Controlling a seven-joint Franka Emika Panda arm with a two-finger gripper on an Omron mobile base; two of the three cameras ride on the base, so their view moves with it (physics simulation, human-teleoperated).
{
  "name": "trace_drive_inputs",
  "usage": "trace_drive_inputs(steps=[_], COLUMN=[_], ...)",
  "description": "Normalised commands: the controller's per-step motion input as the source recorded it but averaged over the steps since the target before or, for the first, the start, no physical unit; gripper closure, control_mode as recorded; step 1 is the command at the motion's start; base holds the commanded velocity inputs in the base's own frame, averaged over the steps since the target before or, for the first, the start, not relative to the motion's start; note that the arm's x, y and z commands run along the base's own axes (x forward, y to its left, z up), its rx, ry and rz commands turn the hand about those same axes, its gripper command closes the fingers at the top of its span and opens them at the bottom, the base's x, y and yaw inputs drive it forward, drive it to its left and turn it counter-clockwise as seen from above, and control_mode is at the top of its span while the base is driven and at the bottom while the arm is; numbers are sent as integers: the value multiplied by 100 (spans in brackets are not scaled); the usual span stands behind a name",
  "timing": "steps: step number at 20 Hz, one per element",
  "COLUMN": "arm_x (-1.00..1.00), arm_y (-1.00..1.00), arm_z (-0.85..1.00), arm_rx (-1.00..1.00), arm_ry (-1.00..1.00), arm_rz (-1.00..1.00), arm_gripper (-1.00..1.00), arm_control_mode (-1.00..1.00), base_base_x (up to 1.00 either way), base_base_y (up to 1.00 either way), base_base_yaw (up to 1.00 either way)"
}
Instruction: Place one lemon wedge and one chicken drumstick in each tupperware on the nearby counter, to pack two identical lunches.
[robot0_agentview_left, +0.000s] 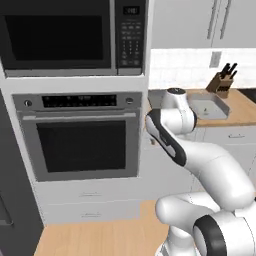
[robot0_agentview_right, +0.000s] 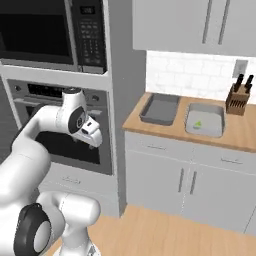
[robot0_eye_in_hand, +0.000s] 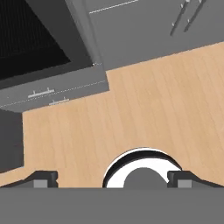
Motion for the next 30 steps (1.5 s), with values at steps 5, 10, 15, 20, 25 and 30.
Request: trace_drive_inputs(steps=[5,10,15,20,25,30], arm_x=[0,0,0,0,0,0], arm_y=[0,0,0,0,0,0], arm_z=[0,0,0,0,0,0], arm_rx=[0,0,0,0,0,0], arm_ry=[0,0,0,0,0,0], arm_rz=[0,0,0,0,0,0], arm_gripper=[-100,-100,-100,-100,-100,-100], arm_control_mode=[100,100,100,100,100,100], base_base_x=[-55,-48,-36,-18,73,100], base_base_y=[65,91,100,100,100,65], base_base_yaw=[75,72,67,57,16,-8])
